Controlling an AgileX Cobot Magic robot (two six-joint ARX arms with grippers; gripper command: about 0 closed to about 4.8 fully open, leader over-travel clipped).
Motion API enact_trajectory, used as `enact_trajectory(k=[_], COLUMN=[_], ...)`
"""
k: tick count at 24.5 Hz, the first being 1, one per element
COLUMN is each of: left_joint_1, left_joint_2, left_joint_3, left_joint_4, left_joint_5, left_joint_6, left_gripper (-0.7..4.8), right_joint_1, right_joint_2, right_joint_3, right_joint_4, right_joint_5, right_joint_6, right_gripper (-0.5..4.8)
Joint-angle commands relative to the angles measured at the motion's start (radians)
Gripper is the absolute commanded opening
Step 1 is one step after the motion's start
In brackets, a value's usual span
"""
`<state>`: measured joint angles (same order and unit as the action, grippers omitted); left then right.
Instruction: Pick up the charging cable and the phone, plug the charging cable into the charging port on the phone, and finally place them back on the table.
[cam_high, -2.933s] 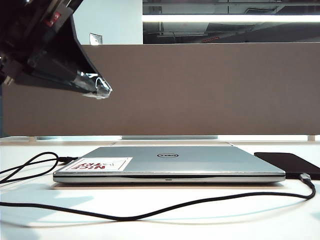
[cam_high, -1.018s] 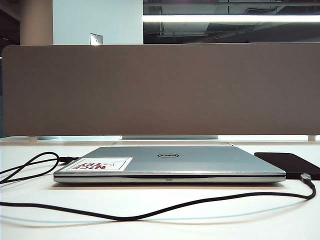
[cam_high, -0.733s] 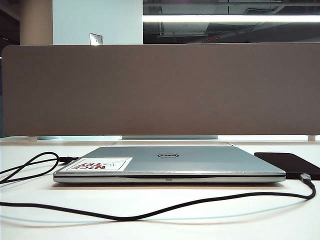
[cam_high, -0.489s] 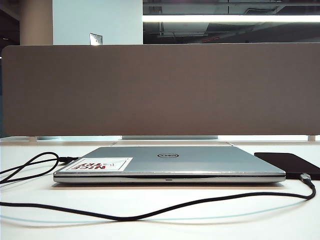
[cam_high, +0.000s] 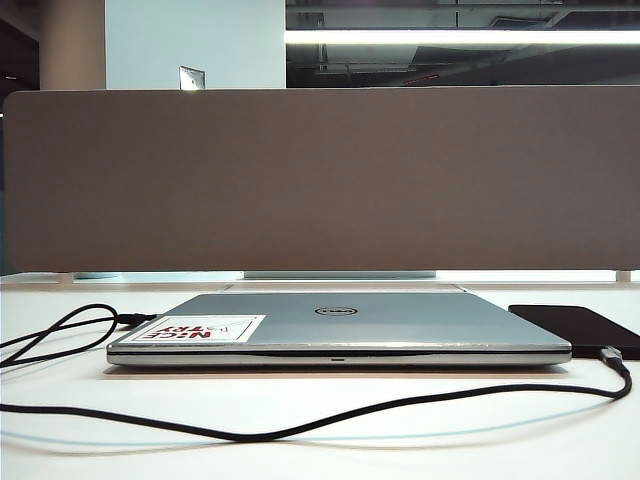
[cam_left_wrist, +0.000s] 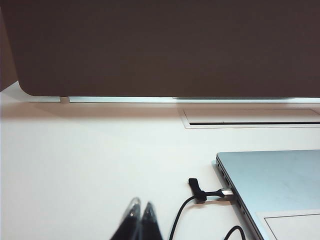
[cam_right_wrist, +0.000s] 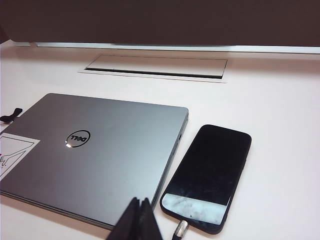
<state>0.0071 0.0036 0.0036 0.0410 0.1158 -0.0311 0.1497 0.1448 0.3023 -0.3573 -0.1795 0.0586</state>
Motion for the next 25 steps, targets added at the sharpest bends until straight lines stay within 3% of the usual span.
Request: enact_trajectory(k=[1, 13, 17, 22, 25], left_joint_1=[0.001, 0.001, 0.001, 0.001, 0.0], left_joint_2=[0.001, 0.001, 0.001, 0.001, 0.001], left_joint_3=[0.004, 0.004, 0.004, 0.004, 0.004], left_joint_4=[0.012, 0.013, 0.013, 0.014, 0.013], left_joint_5=[0.001, 0.001, 0.001, 0.001, 0.001], left_joint_6=[-0.003, -0.006, -0.006, -0.006, -0.006], left_gripper=[-0.06, -0.06, -0.06, -0.06, -0.06], right_joint_1=[-0.001, -0.001, -0.015, -0.036, -0.045], right_joint_2=[0.001, 0.001, -0.003, -0.042, -0.087], right_joint_3=[0.003, 0.003, -0.002, -0.062, -0.115], right_joint_4=[0.017, 0.017, 0.026, 0.149, 0.212], right_joint_5=[0.002, 0.002, 0.169, 0.272, 0.283], right_joint_6=[0.0, 0.001, 0.0, -0.003, -0.011], right_gripper=[-0.08, -0.08, -0.08, -0.08, -0.08])
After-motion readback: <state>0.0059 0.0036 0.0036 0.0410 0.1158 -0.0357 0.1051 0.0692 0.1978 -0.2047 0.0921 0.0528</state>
